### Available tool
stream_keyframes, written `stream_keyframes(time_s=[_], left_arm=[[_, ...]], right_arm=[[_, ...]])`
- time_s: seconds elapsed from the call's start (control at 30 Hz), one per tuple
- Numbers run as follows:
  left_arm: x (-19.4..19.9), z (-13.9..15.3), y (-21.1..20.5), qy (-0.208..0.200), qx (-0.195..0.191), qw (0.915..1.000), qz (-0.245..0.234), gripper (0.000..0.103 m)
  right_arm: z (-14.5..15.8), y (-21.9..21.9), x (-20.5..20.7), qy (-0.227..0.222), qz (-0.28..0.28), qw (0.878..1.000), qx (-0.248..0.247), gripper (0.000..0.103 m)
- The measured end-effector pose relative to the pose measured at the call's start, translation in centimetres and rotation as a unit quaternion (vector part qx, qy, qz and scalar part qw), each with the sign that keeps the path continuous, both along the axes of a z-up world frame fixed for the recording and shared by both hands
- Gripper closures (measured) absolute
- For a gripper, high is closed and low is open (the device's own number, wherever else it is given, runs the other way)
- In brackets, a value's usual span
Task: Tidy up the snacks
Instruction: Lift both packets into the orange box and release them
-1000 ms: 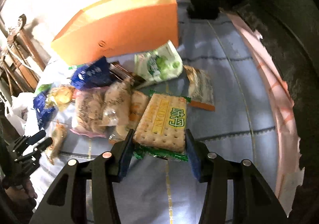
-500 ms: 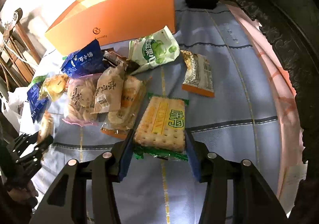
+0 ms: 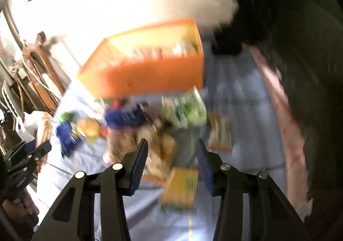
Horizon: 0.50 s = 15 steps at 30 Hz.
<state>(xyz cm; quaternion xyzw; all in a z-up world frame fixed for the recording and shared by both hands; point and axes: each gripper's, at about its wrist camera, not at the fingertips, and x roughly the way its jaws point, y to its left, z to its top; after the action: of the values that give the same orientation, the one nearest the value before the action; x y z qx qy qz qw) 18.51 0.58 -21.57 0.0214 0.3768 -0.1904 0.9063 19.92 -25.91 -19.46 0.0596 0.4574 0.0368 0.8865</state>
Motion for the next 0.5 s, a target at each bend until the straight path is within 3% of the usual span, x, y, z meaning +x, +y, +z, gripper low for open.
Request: stream_keyframes(time_s=[0.07,0.13,0.2,0.23,0.3,0.43,0.47,0.5], left_arm=[[0.9,0.9,-0.2,-0.004,-0.005,1.0000,0.005,0.068],[1.3,1.2,-0.1,0.002,-0.015,0.9998,0.010,0.068],[1.4,0.9,0.0,0.011,-0.021,0.9996,0.013,0.068],[1.2,0.7,0.0,0.016,-0.019,0.9996,0.012,0.068],[0.6,-0.4,0.3,0.025,-0.017,0.9995,0.010,0.068],[0.0,-2.6,0.6,0.052,-0.013,0.9985,0.011,0.068],[-0.2,-2.9,0.6,0.056,-0.013,0.9983,0.012,0.068],[-0.3,-3.1,0.6,0.058,-0.012,0.9982,0.012,0.068]], right_arm=[[1.1,-0.2,0.4,-0.008,-0.002,1.000,0.000,0.058],[0.2,-1.1,1.0,0.021,-0.011,1.000,0.005,0.058],[-2.1,-2.4,1.2,0.073,-0.025,0.997,0.026,0.051],[-3.9,-2.8,0.8,0.099,-0.039,0.994,0.024,0.044],[-7.2,-2.2,-0.1,0.133,-0.028,0.991,-0.007,0.044],[-12.8,-0.1,-2.3,0.179,-0.002,0.981,-0.071,0.044],[-13.8,0.2,-2.8,0.182,0.002,0.982,-0.058,0.036],[-14.5,0.3,-3.0,0.190,0.001,0.980,-0.051,0.036]])
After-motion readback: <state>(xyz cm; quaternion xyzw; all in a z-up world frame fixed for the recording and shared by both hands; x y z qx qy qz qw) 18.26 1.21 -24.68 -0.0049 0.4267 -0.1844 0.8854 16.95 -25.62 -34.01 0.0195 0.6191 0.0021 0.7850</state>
